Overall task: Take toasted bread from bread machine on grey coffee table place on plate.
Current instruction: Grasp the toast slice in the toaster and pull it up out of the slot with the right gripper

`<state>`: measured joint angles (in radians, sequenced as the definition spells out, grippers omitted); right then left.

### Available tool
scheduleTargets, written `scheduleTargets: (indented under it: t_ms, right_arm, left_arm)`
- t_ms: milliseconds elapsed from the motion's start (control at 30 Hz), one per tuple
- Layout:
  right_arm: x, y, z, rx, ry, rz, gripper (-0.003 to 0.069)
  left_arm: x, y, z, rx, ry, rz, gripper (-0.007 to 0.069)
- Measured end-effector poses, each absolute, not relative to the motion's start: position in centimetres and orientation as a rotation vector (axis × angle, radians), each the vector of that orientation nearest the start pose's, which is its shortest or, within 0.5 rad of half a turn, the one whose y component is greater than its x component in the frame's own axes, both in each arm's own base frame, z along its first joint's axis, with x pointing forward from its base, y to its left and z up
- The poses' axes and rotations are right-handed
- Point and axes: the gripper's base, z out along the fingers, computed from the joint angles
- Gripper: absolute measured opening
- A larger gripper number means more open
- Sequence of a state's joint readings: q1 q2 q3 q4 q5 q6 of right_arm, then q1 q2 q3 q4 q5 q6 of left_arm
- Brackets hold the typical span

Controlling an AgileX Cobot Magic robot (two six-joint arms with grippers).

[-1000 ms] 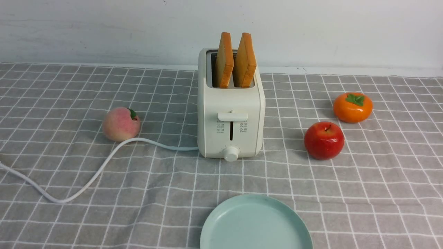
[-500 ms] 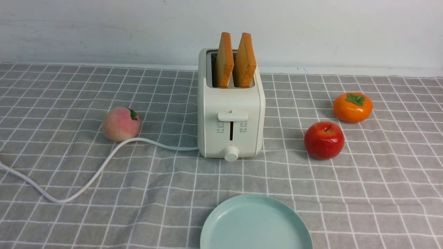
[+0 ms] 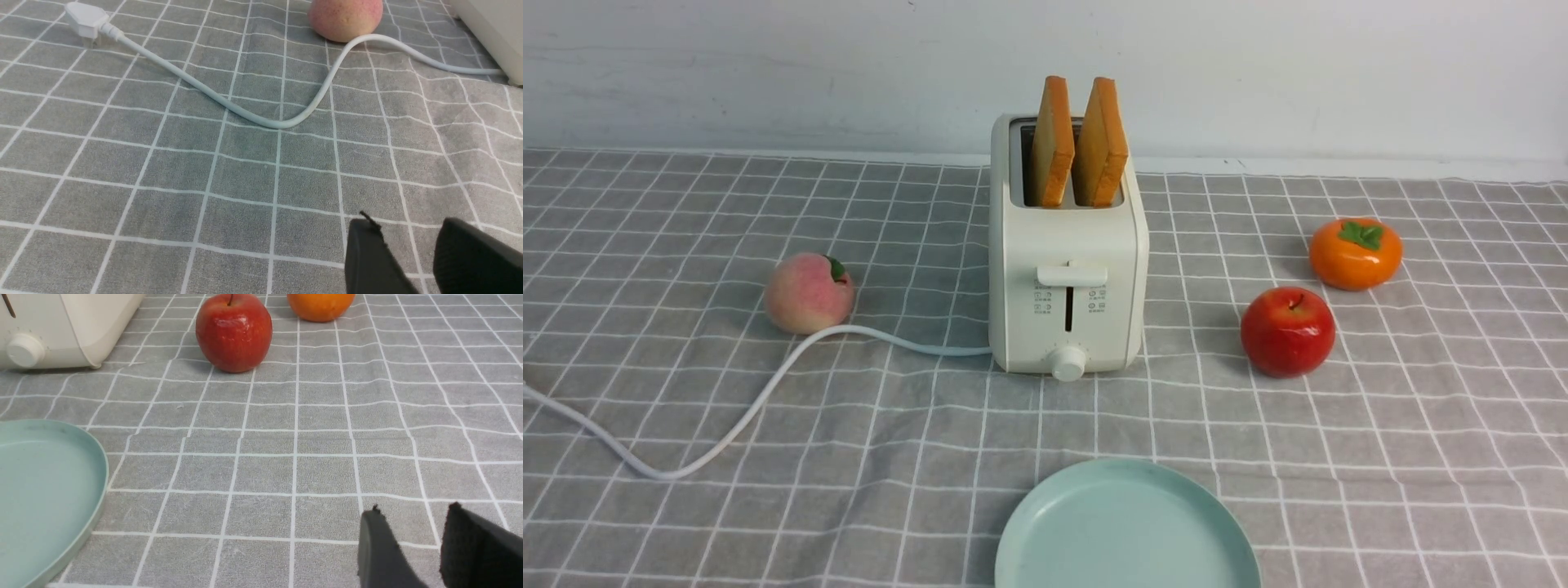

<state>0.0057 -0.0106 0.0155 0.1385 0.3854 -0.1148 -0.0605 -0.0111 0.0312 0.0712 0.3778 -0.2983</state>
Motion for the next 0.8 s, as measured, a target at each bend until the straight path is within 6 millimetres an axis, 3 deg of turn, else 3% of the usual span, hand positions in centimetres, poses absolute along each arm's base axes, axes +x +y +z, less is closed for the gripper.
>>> scheduleTargets:
  t_ms: [233, 467, 600, 800]
  right_arm:
    - [5.4, 0.5, 17.7, -0.008, 1.819, 0.076, 0.0239]
    - [5.6, 0.1, 20.5, 0.104, 1.503, 0.124, 0.0239]
    - [5.5, -0.3, 21.5, 0.159, 1.381, 0.142, 0.0239]
    - [5.0, -1.2, 23.0, 0.461, 1.137, 0.420, 0.0239]
  left_arm:
    - [5.7, -0.3, 19.1, -0.145, 1.637, -0.213, 0.0237]
    - [5.5, -0.4, 21.6, -0.143, 1.366, -0.284, 0.0237]
    - [5.4, -0.4, 21.8, -0.142, 1.343, -0.288, 0.0237]
    - [5.1, -0.2, 22.8, -0.293, 1.203, -0.491, 0.0237]
